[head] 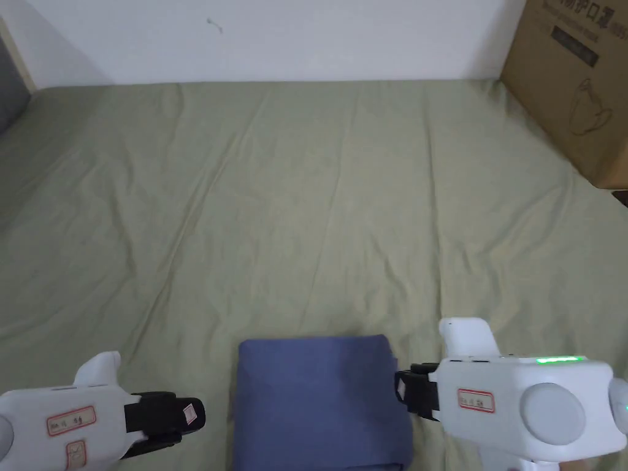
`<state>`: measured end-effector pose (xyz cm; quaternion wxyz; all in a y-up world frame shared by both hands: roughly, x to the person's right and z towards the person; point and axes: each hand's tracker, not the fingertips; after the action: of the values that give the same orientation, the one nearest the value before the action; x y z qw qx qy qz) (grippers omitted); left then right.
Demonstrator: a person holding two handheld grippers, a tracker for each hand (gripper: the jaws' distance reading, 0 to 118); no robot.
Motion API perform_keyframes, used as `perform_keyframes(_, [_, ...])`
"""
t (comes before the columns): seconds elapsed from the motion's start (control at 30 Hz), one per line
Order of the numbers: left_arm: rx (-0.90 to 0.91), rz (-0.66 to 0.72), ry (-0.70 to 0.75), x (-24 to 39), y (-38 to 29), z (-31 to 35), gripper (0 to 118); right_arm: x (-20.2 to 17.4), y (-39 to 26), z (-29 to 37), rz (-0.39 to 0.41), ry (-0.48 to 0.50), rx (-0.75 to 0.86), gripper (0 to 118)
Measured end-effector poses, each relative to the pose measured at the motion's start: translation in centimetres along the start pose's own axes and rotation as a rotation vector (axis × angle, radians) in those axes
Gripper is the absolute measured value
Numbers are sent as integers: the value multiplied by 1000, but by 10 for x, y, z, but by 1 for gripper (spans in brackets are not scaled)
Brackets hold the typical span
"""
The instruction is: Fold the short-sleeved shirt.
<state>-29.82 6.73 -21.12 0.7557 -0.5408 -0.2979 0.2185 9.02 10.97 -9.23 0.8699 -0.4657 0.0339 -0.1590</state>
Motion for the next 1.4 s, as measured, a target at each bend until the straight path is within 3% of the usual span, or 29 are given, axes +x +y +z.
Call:
perform_keyframes(0.13, [-26,61,-84,-22,-3,-13,0,-24,8,-42,103,-4,-77,3])
perform_keyframes(0.27, [-44,59,-57,-21,-6,-24,0,-24,5,-87,94,-56,-170,3])
perform_keyframes(0.4, [-55,73,-83,-26,-4,-30,0,-12,8,-86,33,-19,-168,3])
perform_keyframes(0.47, [-54,78,-98,-34,3,-38,21,-8,9,-87,19,-3,-176,3])
perform_keyframes(0.6, [-112,103,-163,-33,14,-57,86,-7,9,-86,8,3,-178,3])
perform_keyframes(0.67, [-129,98,-233,-31,19,-68,97,-8,7,-86,11,0,-177,3])
perform_keyframes(0.83, [-183,132,-360,-25,28,-106,109,-7,8,-85,5,8,-184,3])
perform_keyframes(0.93, [-186,175,-412,-19,31,-123,109,-7,8,-84,-2,13,-184,3])
perform_keyframes(1.0, [-213,116,-433,-12,26,-136,106,-6,8,-85,-12,16,-183,3])
perform_keyframes(1.03, [-217,72,-398,-8,23,-140,94,-6,8,-84,-16,17,-183,3])
perform_keyframes(1.07, [-193,50,-302,-3,21,-138,70,-7,8,-84,-19,16,-182,3])
perform_keyframes(1.1, [-185,15,-179,1,18,-139,31,-7,8,-84,-19,13,-182,3])
perform_keyframes(1.2, [-213,150,-320,-17,21,-137,28,-13,8,-81,-22,9,-177,3])
perform_keyframes(1.4, [-214,-11,-203,1,34,-110,28,-36,14,-58,26,-12,-96,3])
